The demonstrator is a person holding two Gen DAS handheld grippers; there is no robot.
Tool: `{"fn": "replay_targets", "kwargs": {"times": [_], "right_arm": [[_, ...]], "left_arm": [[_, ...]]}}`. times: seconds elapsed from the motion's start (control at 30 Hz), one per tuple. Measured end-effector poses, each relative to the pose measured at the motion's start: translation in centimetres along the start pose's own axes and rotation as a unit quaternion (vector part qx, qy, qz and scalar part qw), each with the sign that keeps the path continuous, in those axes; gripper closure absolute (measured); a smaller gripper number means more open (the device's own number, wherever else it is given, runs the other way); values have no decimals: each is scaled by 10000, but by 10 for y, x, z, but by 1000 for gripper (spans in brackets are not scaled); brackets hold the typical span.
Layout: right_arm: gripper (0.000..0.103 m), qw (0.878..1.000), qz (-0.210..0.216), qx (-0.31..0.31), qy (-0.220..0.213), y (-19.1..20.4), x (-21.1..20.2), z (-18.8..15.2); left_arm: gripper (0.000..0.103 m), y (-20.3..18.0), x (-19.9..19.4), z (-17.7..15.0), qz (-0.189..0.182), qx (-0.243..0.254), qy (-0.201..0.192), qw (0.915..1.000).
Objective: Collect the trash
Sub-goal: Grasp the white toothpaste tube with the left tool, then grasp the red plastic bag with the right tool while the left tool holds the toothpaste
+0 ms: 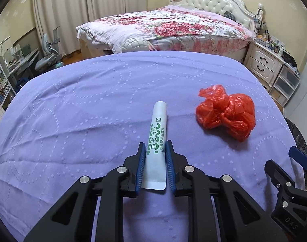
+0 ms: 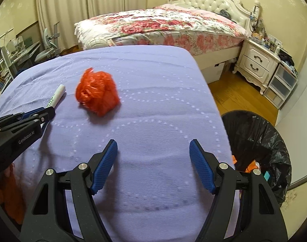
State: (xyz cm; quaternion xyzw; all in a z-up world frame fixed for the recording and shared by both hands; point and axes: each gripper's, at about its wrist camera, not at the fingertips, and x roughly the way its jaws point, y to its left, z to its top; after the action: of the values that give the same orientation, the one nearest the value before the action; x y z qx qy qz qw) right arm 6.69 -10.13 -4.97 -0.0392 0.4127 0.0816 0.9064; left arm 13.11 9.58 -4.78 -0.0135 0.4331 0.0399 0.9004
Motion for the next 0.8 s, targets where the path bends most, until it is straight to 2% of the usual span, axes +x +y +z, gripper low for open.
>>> {"fn": "replay_targets", "kwargs": {"times": [0.3,0.6,0.7,0.8], "right_arm": [[31,9997,238,-71,33,26,11,19],[31,9994,171,-315,28,59,37,49],[37,9989,168,-437,92,69,45,55],[50,9984,234,-487,158,75,49,58]], "left_arm": [[82,40,-11,-13,387,-113,-127,9991],[82,66,-11,-16,317,-370,-150,9987],[82,66,-11,-17,306,-375,-160,9987],[82,70,-11,-17,258,-431,-163,9986]]}}
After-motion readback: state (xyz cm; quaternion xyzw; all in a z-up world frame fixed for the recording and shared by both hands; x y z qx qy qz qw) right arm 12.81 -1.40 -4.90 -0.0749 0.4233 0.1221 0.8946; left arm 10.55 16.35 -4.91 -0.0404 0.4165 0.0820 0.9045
